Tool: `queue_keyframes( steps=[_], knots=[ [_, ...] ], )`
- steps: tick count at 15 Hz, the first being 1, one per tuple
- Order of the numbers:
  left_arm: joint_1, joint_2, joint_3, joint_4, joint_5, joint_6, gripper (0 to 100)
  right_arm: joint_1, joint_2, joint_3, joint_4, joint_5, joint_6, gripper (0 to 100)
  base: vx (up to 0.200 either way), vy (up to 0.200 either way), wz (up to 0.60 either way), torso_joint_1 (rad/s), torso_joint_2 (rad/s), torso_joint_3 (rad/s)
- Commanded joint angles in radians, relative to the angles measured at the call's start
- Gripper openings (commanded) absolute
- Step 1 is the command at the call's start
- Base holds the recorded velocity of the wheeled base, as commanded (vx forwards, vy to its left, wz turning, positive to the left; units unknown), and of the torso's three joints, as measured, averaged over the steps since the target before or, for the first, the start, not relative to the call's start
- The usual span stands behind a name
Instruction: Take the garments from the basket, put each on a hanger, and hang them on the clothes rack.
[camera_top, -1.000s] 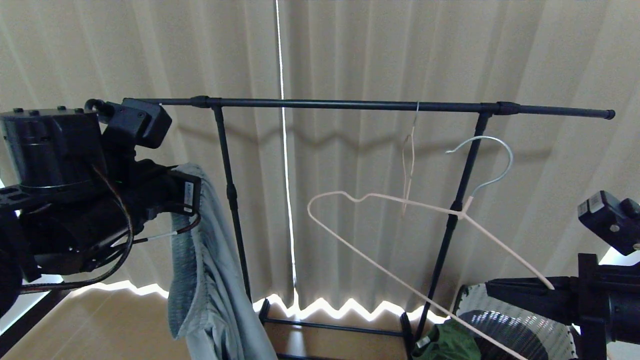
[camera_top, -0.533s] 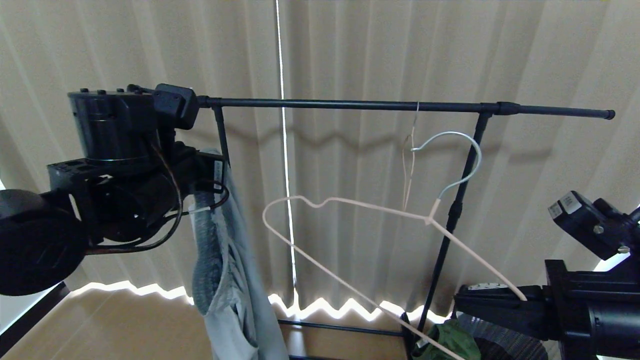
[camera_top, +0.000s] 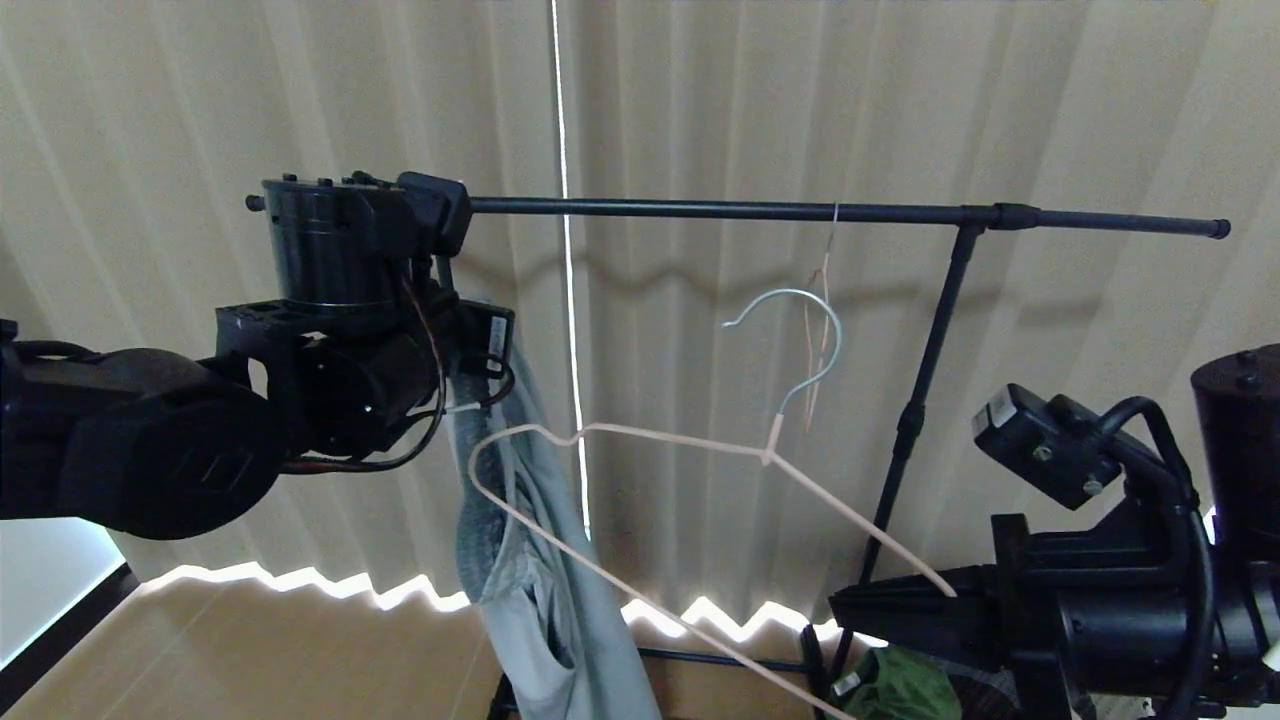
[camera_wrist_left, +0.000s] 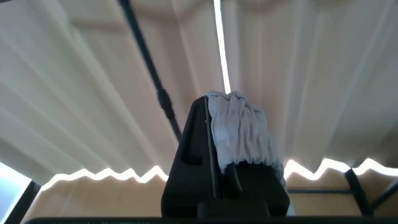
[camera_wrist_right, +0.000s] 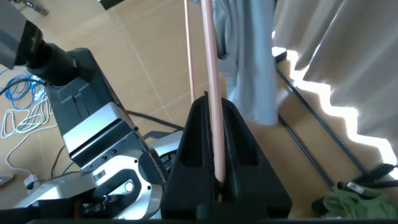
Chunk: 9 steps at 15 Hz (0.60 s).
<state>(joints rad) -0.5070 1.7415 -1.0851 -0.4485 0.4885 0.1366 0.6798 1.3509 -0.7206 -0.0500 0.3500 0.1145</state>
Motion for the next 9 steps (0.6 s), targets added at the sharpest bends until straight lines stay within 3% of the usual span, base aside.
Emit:
queue_keyframes(
  steps=[1,2,5,9],
  knots=[
    [-0.011,0.001,-0.002,0.027,0.002,0.003,0,0.001,0.05,-0.013,0.001,-0.003,0.002,0,0.0,0.0,0.0,0.0,0.0,0.0],
    [-0.01,0.0,-0.004,0.045,0.002,0.005,0,0.0,0.06,-0.02,0.001,-0.013,0.011,0,0.0,0.0,0.0,0.0,0.0,0.0],
    [-0.008,0.0,-0.062,0.237,0.097,0.0,0,0.006,0.133,-0.099,-0.001,-0.085,0.18,0,0.0,0.0,0.0,0.0,0.0,0.0],
    [-0.013,0.012,-0.156,0.389,0.099,-0.06,0,0.04,0.159,-0.132,-0.001,-0.103,0.205,0,0.0,0.0,0.0,0.0,0.0,0.0]
  ],
)
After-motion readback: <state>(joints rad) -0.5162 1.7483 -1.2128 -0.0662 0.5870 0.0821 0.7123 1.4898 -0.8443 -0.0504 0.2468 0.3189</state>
